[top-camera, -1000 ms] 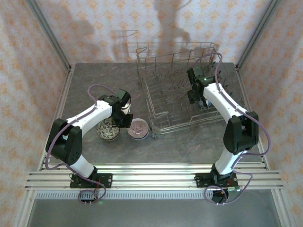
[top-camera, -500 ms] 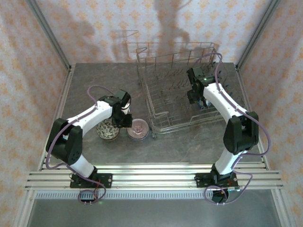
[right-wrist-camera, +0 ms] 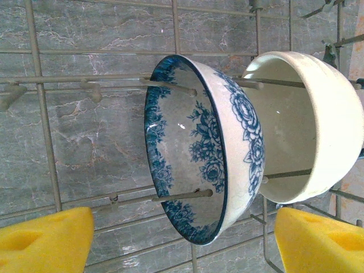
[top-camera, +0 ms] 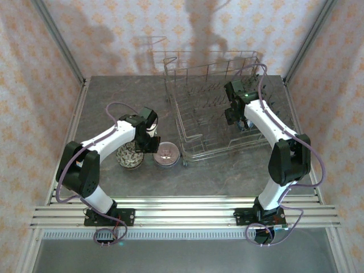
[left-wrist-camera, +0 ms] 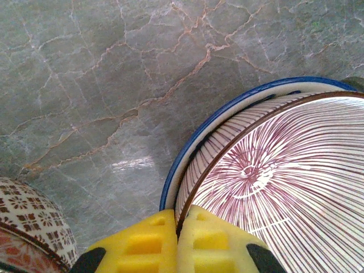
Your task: Load the bowls into the dish rack
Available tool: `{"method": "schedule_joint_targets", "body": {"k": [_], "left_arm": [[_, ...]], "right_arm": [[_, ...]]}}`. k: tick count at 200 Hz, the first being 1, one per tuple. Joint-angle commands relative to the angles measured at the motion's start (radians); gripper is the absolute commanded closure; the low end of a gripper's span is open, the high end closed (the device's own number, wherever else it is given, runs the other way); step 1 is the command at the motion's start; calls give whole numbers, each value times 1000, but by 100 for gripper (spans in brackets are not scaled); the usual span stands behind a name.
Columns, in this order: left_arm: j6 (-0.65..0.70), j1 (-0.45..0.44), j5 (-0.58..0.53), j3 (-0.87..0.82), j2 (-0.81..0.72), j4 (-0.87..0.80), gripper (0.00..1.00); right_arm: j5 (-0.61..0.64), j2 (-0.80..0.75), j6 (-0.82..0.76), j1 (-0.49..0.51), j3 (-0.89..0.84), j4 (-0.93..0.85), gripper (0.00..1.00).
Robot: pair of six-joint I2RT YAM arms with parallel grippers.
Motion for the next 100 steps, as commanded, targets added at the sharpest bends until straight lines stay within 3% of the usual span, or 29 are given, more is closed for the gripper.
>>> {"method": "schedule_joint_targets", "body": {"k": [1,100], "left_arm": [[14,7,-32,33,-7,-16,100],[18,19,-17,33,-42,-13,100]], "right_arm": [[5,8,12,7,34,-5,17],[-4,50,-1,9,87,-17,17]]}}
